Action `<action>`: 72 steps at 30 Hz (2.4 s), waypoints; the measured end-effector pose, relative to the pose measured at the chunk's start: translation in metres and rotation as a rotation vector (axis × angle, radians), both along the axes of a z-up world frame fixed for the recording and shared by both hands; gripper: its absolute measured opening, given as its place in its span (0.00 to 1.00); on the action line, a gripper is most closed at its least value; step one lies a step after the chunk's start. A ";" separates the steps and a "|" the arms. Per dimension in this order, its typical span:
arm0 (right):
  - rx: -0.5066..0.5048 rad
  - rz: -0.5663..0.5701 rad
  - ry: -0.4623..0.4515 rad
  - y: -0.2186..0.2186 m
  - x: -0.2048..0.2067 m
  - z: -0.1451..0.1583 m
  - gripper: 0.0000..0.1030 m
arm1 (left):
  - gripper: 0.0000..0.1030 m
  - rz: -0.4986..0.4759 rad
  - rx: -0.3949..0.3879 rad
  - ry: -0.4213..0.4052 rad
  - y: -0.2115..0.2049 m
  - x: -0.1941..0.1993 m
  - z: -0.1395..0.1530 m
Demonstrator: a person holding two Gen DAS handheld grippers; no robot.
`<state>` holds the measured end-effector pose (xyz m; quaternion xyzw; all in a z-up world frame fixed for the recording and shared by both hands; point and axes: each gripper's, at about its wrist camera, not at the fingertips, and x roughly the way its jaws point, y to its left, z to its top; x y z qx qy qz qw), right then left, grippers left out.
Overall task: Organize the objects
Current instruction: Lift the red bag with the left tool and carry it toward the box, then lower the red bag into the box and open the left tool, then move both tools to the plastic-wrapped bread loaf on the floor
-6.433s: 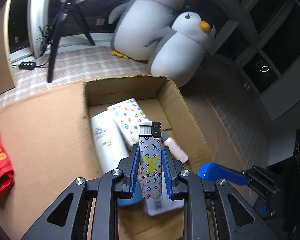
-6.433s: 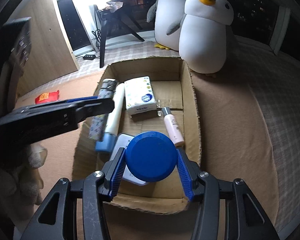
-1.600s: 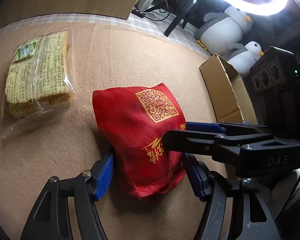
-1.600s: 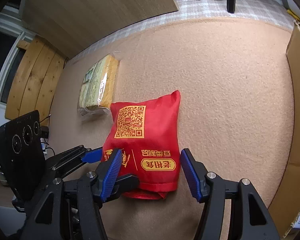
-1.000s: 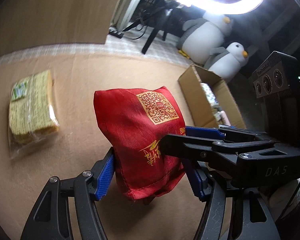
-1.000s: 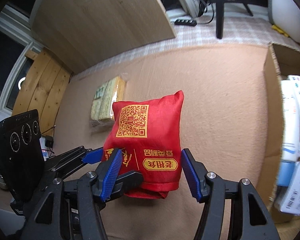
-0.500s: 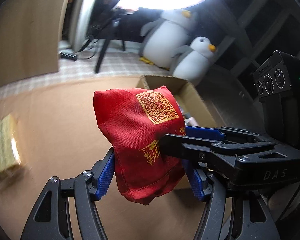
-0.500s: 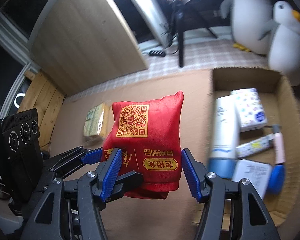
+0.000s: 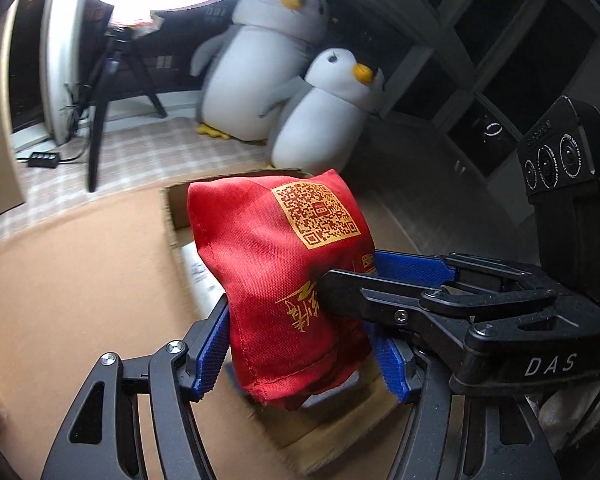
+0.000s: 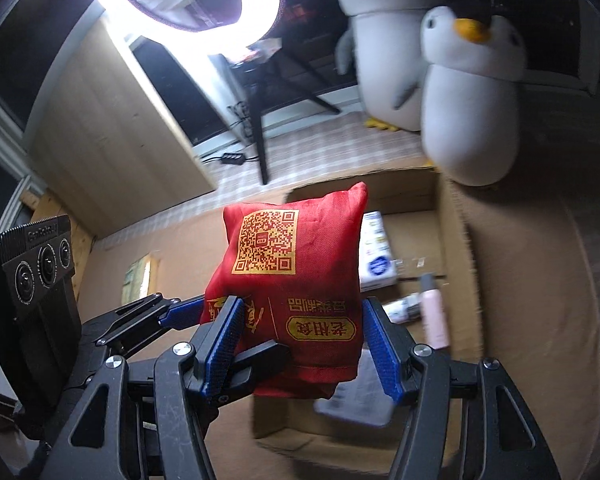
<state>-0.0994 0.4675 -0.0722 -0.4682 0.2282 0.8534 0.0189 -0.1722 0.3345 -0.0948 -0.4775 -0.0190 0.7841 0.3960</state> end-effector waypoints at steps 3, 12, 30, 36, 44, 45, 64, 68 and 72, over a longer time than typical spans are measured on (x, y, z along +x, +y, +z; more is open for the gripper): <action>0.005 -0.019 -0.011 0.013 0.001 -0.005 0.55 | 0.66 -0.011 -0.003 -0.013 0.016 -0.005 -0.008; 0.008 -0.037 -0.033 0.035 -0.002 -0.019 0.56 | 0.69 -0.027 -0.023 -0.034 0.038 -0.017 -0.021; 0.006 -0.077 -0.033 0.027 0.000 -0.017 0.56 | 0.76 0.012 -0.059 -0.012 0.003 -0.011 -0.018; -0.016 -0.067 -0.019 0.007 -0.003 -0.015 0.56 | 0.76 0.066 -0.065 -0.010 -0.042 -0.008 -0.012; -0.047 -0.037 -0.001 -0.031 -0.005 -0.013 0.56 | 0.76 0.236 -0.134 -0.029 -0.144 -0.032 -0.013; -0.050 -0.033 -0.002 -0.035 -0.006 -0.013 0.56 | 0.76 0.263 -0.140 -0.035 -0.161 -0.036 -0.014; -0.059 0.047 -0.071 -0.135 -0.025 -0.036 0.56 | 0.76 0.523 -0.241 -0.119 -0.334 -0.122 -0.053; -0.057 0.044 -0.090 -0.147 -0.024 -0.043 0.56 | 0.76 0.538 -0.243 -0.124 -0.344 -0.141 -0.059; -0.056 0.044 -0.098 -0.154 -0.024 -0.045 0.56 | 0.75 0.538 -0.241 -0.134 -0.350 -0.156 -0.067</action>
